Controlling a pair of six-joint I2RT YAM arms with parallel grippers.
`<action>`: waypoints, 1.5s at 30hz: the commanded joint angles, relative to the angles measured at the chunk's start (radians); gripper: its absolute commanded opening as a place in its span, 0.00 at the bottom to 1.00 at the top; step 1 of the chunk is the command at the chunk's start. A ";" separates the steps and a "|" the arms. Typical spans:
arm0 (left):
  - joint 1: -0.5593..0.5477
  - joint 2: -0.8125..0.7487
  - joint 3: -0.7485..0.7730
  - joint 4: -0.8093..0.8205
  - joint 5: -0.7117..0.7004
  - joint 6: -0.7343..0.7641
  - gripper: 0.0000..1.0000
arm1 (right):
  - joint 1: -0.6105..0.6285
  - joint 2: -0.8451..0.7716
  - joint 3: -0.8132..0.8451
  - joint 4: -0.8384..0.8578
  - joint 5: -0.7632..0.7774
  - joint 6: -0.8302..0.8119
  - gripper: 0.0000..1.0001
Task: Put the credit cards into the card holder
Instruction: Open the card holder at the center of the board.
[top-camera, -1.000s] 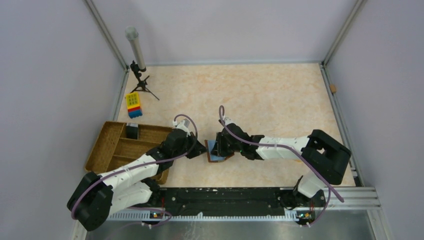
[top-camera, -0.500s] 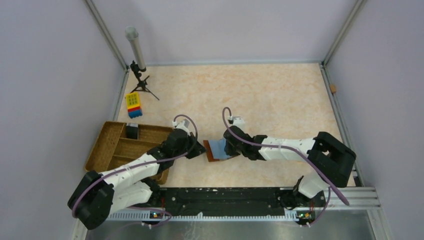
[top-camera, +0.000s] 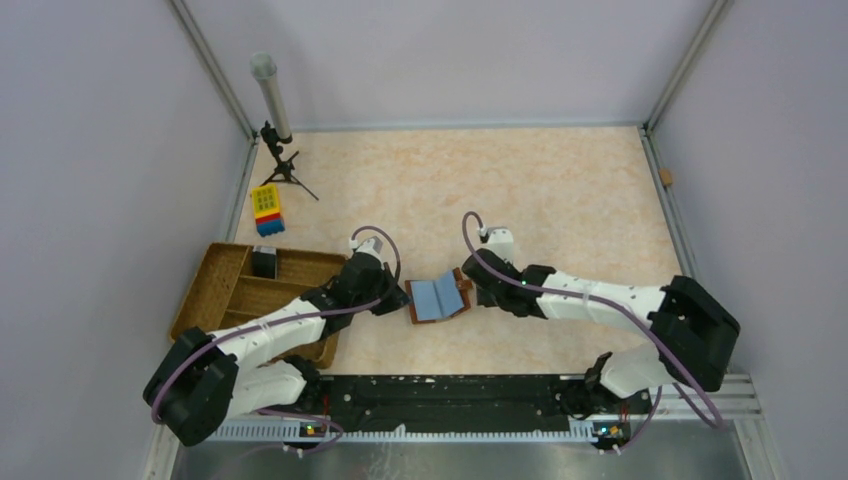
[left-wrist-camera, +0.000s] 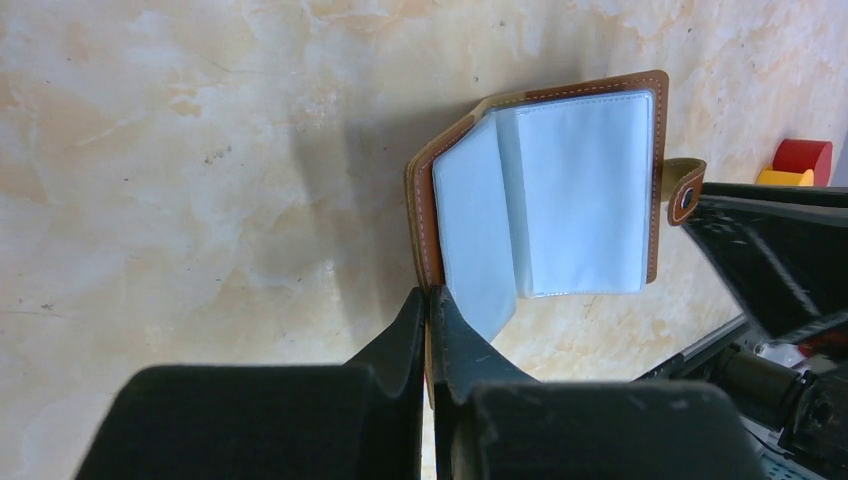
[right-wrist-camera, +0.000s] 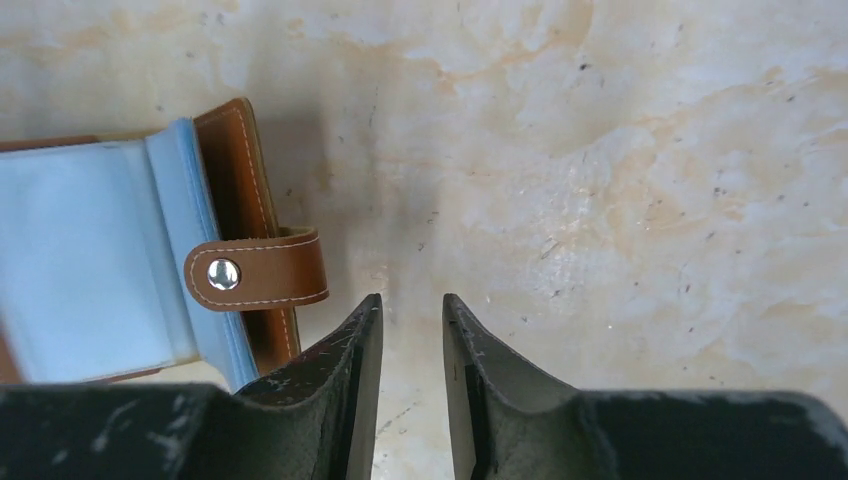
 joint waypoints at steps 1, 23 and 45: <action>0.005 -0.014 0.031 0.000 -0.004 0.026 0.00 | -0.015 -0.140 0.035 -0.007 -0.038 -0.062 0.30; 0.010 0.018 0.042 0.023 0.013 0.046 0.00 | 0.019 0.144 0.152 0.237 -0.399 -0.212 0.28; 0.271 -0.156 0.322 -0.482 0.038 0.270 0.75 | 0.077 0.301 0.208 0.120 -0.181 -0.217 0.39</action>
